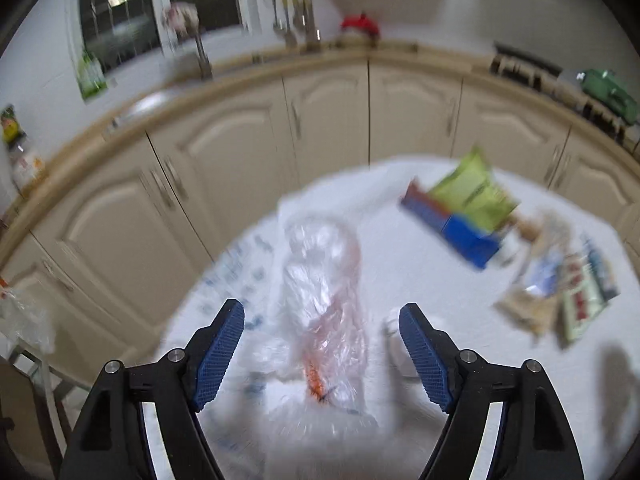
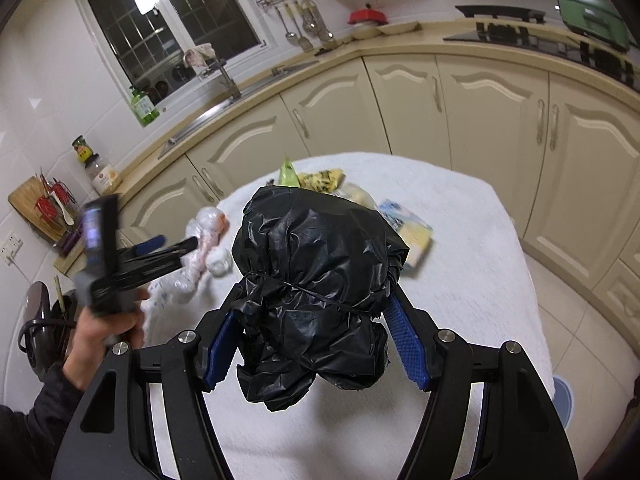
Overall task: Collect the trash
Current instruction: 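Grasp the black plastic bag with the right tool while the left tool grasps a clear bag, then carry the black bag and clear bag to the light blue bin with both tools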
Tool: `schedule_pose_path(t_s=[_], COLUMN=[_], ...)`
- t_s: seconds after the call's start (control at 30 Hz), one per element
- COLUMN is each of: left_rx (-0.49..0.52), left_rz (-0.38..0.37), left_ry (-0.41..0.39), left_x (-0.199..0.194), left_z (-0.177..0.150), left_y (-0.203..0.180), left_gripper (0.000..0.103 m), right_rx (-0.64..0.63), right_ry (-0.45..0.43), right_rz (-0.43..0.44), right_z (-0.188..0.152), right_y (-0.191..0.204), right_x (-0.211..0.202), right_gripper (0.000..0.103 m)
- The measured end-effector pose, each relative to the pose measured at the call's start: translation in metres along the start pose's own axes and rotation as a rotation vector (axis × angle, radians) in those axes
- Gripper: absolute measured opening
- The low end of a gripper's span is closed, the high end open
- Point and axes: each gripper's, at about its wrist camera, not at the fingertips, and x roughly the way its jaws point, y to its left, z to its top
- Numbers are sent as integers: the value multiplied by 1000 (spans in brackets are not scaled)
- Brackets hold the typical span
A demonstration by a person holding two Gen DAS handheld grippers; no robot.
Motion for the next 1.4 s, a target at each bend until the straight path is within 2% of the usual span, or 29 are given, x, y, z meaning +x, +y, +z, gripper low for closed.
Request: schedule_pose_path(t_s=[0.03,0.07,0.1,0.17,0.23,0.5,0.63,0.83,1.0,1.07,1.23,1.4], left_rx=[-11,-23,-43,-75,-75,-110,-88,-29,36,75,246,413], left_rz=[-14,-32,-57,-107,-146,-123,-124,-200,-361,-431,-580,-693], left_ry=[31,52,82,87,67,-97,-166,-209,-202,-191,-150,-65], left_x=[15,25,34,32,21,-63,-105,-154,-171,-175,-174,-149], left_z=[-1,2,2,7,10,9,8,-11,-17,-16,-22,-36], left_y=[4,7,14,24,30,63,52,-10,-75,-109,-214,-333], left_gripper=[68,47,32,27,26,26,26,27,27,27,27,27], right_rx=[1,4,7,10,14,22,32,60,106,134,223,343], right_ry=[2,3,3,2,2,-6,-35,-107,-168,-191,-233,-225], right_rz=[-3,-7,-10,-14,-17,-12,-17,-50,-98,-130,-239,-370], right_z=[-2,-3,-4,-6,-6,-6,-6,-5,-8,-14,-38,-79], right_y=[-2,-3,-4,-5,-4,-10,-14,-36,-69,-87,-138,-198], right_x=[-1,-2,-2,-3,-3,-4,-16,-55,-96,-115,-162,-194], right_gripper=[69,69,69,69,69,69,69,69,69,69,69,69])
